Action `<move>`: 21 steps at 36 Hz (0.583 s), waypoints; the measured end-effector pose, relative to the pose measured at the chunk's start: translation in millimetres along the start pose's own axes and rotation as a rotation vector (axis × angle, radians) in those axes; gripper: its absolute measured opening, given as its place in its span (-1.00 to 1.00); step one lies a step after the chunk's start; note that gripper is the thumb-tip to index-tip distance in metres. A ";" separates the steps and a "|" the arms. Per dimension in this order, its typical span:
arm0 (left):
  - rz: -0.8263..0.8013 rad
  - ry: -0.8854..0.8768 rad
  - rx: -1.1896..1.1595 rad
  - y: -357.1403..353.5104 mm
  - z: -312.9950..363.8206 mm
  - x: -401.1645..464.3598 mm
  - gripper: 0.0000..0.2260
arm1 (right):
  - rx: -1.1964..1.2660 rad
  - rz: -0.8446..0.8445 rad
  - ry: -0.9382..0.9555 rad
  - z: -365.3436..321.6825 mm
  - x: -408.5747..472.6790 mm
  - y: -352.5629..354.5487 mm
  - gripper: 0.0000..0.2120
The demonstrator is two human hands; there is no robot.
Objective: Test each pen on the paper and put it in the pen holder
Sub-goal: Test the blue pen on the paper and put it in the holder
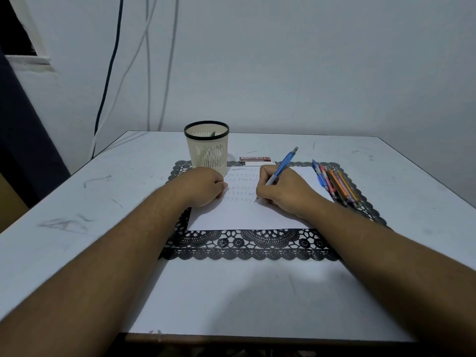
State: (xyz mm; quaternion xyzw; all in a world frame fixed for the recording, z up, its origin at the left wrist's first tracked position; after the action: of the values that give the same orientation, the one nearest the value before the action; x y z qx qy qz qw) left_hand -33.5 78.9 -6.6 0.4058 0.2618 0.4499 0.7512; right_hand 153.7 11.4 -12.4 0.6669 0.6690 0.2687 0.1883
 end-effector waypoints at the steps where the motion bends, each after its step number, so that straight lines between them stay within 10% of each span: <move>1: 0.000 0.002 -0.003 0.4 -0.6 0.3 -0.66 | 0.003 0.000 0.002 -0.4 0.7 -0.5 -0.80; 21: 0.007 0.000 0.011 -2.9 -1.1 0.3 -0.66 | 0.247 0.015 -0.054 9.0 4.3 3.6 -0.80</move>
State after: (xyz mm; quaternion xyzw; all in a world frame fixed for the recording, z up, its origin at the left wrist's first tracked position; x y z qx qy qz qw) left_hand -32.8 78.8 -9.7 0.4109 0.2629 0.4509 0.7475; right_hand 162.0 16.5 -16.8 0.6970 0.6867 0.1676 0.1209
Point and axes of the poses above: each hand's wrist, its own x-axis towards the middle knuckle, its own y-axis out of the back of the hand, z = x × y, the point moved 5 cm from there along x, towards the middle knuckle, and after that the axes turned 14 degrees about -x, right-handed, at the moved point
